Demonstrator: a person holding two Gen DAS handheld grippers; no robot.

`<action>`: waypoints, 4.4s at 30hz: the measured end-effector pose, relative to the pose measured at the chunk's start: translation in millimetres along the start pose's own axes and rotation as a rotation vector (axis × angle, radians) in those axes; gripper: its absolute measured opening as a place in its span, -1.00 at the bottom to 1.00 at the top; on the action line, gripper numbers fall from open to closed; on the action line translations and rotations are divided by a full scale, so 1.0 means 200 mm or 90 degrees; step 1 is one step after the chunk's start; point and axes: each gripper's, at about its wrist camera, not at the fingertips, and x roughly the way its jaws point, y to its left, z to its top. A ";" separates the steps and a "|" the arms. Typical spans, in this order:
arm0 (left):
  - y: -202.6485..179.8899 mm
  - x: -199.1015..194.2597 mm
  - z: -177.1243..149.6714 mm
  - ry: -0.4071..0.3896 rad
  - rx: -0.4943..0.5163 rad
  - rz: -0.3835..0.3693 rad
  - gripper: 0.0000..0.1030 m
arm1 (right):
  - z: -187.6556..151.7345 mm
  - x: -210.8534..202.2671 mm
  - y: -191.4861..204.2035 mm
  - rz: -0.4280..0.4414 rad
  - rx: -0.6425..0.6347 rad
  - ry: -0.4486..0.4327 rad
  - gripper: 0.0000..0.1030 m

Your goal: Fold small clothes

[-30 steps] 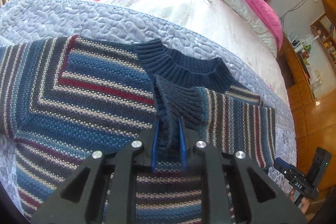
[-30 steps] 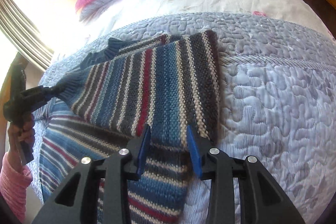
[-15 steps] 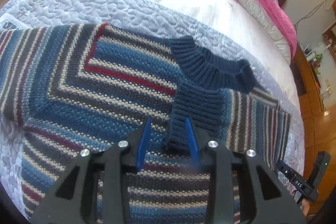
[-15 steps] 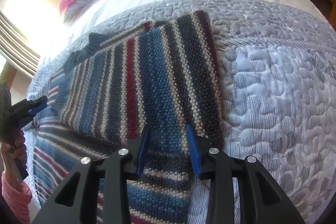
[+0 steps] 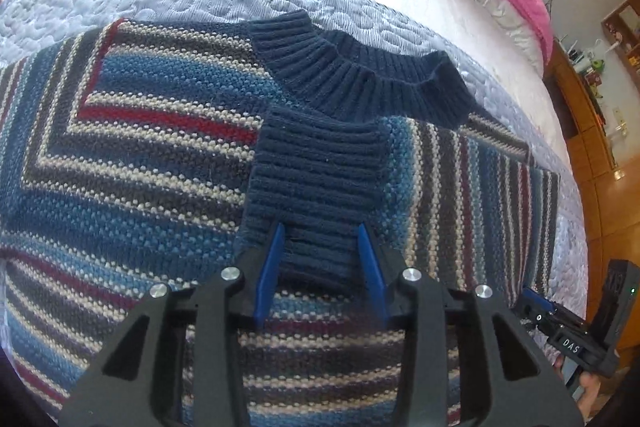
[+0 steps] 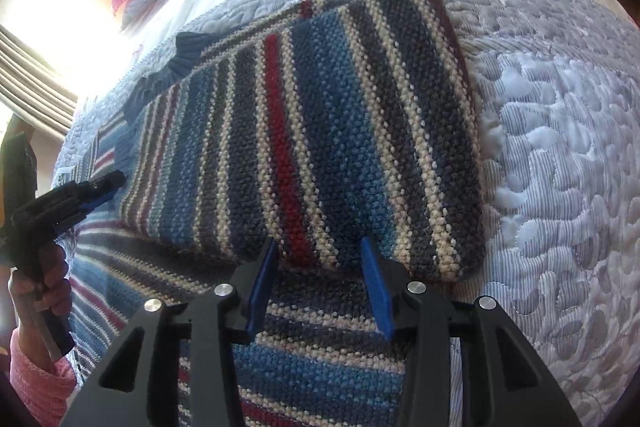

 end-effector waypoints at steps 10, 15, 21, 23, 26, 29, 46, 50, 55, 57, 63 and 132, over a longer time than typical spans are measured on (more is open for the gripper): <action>0.07 -0.18 -0.04 -0.017 0.000 0.009 0.06 | 0.01 -0.15 0.15 -0.035 -0.002 -0.030 0.12; 0.39 -0.47 -0.13 -0.053 -0.029 0.038 0.14 | -0.08 -0.21 0.45 -0.040 -0.095 -0.010 0.16; 1.04 -0.77 -0.26 -0.073 -0.165 0.106 0.18 | -0.16 -0.03 0.73 -0.019 -0.149 0.070 0.18; 1.26 -0.87 -0.30 -0.080 -0.209 0.133 0.18 | -0.18 0.04 0.77 -0.034 -0.164 0.085 0.19; 1.57 -0.99 -0.34 -0.096 -0.288 0.147 0.18 | -0.19 0.12 0.79 -0.048 -0.162 0.100 0.28; 1.83 -1.07 -0.36 -0.120 -0.363 0.137 0.18 | -0.19 0.17 0.79 -0.048 -0.158 0.105 0.39; 2.44 -1.09 -0.13 -0.235 -0.533 0.035 0.16 | -0.16 0.27 0.85 -0.066 -0.171 0.113 0.52; 2.44 -1.07 -0.07 -0.252 -0.533 0.048 0.18 | -0.17 0.26 0.83 -0.060 -0.173 0.105 0.52; 2.38 -1.05 -0.04 -0.258 -0.510 0.046 -0.74 | -0.18 0.24 0.82 -0.051 -0.175 0.099 0.52; 2.32 -1.08 -0.04 -0.276 -0.495 0.048 -0.76 | -0.19 0.23 0.82 -0.046 -0.176 0.095 0.52; 2.02 -1.18 0.00 -0.308 -0.404 0.025 -0.78 | -0.22 0.16 0.84 -0.032 -0.179 0.071 0.49; 1.09 -0.86 -0.30 -0.154 -0.087 0.020 0.18 | 0.15 0.23 1.05 0.106 -0.063 0.138 -0.44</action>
